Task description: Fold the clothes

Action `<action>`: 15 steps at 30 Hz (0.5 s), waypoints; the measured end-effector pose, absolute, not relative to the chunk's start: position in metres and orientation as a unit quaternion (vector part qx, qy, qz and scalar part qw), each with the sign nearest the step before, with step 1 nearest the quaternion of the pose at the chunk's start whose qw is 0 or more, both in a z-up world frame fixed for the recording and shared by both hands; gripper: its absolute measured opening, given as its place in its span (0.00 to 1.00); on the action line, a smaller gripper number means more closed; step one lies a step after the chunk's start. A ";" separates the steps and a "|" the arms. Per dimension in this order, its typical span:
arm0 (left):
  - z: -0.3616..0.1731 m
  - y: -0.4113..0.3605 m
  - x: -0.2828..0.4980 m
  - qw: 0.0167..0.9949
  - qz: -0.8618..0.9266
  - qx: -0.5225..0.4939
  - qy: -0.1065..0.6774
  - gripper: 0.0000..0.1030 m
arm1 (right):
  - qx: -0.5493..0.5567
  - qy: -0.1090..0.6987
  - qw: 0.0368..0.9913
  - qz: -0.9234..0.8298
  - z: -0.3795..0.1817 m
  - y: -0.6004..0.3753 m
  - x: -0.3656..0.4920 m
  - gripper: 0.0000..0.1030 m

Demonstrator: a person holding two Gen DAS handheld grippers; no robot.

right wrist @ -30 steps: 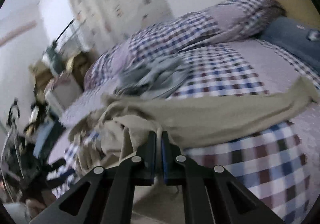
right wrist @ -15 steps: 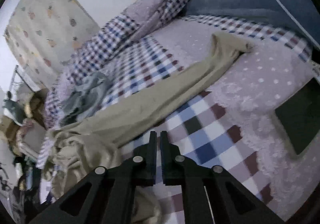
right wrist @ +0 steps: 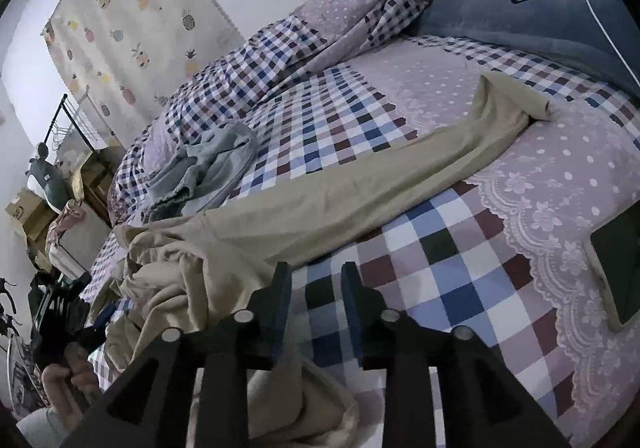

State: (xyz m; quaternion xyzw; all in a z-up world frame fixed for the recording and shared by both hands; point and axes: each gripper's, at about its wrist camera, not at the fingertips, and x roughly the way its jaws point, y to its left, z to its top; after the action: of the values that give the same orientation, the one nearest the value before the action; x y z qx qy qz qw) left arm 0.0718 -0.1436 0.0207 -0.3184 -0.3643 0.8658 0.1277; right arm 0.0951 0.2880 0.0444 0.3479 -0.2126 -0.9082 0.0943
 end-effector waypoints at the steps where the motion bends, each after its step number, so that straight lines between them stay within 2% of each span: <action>1: 0.021 -0.138 0.066 0.130 0.869 -0.327 -0.348 0.76 | 0.347 -0.211 0.099 -0.908 0.045 0.286 0.094 0.30; 2: 0.019 -0.132 0.061 0.127 0.871 -0.340 -0.331 0.70 | 0.347 -0.206 0.104 -0.909 0.045 0.282 0.094 0.32; 4: 0.014 -0.123 0.054 0.113 0.872 -0.367 -0.303 0.22 | 0.348 -0.192 0.111 -0.911 0.045 0.274 0.093 0.34; 5: 0.010 -0.123 0.053 0.103 0.869 -0.379 -0.300 0.15 | 0.349 -0.184 0.114 -0.912 0.045 0.269 0.092 0.35; 6: 0.007 -0.125 0.055 0.098 0.867 -0.381 -0.305 0.11 | 0.349 -0.178 0.117 -0.913 0.045 0.266 0.092 0.36; 9: 0.012 -0.143 0.071 0.089 0.871 -0.352 -0.329 0.06 | 0.345 -0.165 0.123 -0.916 0.046 0.257 0.092 0.36; 15: 0.026 -0.202 0.103 0.037 0.878 -0.301 -0.371 0.04 | 0.340 -0.156 0.143 -0.916 0.047 0.240 0.089 0.38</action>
State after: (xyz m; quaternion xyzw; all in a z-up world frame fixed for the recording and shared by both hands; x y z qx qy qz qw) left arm 0.1032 -0.2015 0.0259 -0.3007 -0.3714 0.8777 0.0365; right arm 0.0891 0.2403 0.0470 0.3400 -0.1562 -0.9163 0.1431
